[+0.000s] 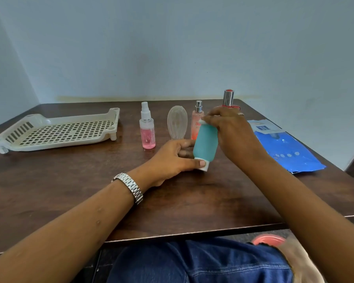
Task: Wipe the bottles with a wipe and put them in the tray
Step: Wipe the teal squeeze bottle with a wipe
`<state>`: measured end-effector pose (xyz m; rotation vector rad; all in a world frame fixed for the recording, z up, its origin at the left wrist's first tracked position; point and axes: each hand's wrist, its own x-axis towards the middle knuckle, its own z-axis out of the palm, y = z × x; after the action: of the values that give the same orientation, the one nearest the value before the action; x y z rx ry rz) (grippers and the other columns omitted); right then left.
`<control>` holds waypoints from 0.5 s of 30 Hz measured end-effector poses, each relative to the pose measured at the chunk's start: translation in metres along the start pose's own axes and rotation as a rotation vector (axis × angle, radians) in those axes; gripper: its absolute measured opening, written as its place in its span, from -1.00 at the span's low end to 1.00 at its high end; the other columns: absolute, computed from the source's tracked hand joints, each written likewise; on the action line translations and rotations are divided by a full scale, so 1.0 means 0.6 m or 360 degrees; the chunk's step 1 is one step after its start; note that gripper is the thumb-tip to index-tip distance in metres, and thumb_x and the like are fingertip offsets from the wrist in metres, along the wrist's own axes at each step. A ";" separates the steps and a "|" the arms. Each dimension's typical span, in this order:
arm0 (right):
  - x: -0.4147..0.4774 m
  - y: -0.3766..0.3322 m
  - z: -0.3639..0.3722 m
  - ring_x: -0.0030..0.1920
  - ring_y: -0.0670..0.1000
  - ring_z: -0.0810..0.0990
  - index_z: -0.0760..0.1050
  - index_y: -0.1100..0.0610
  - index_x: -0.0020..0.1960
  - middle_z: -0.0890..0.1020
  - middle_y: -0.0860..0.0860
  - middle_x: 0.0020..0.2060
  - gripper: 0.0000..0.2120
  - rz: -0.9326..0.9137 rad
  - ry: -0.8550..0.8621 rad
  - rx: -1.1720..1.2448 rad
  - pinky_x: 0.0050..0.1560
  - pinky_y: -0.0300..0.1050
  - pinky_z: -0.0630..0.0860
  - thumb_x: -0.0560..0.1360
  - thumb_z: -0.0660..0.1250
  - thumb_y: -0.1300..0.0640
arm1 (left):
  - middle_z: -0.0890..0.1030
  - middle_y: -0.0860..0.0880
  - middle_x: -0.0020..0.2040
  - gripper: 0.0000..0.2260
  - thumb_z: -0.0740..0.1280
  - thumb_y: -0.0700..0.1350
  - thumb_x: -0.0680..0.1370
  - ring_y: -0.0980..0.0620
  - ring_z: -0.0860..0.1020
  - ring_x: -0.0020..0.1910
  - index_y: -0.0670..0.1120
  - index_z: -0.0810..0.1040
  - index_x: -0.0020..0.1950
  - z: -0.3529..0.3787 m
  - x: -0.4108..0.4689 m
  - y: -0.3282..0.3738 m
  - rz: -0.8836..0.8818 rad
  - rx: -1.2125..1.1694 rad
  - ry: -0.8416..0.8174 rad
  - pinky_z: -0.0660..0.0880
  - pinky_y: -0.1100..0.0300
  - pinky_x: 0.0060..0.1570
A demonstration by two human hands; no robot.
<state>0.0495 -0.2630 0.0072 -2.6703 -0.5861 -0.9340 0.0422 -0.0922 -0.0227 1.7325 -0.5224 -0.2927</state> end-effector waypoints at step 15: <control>-0.042 -0.103 -0.020 -0.22 0.24 0.56 0.58 0.25 -0.32 0.57 0.14 -0.36 -0.76 -0.0396 -0.0405 -0.0734 -0.36 0.00 0.50 0.08 0.58 0.28 | 0.55 0.09 -0.41 -0.37 0.41 -0.45 0.39 0.24 0.49 -0.43 -0.01 0.26 0.31 0.006 -0.003 -0.002 0.0070 0.0116 0.0202 0.46 0.37 -0.37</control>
<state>-0.0028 -0.2199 0.0063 -3.2175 -0.8658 -0.8842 0.0391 -0.0941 -0.0248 1.7946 -0.4829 -0.1330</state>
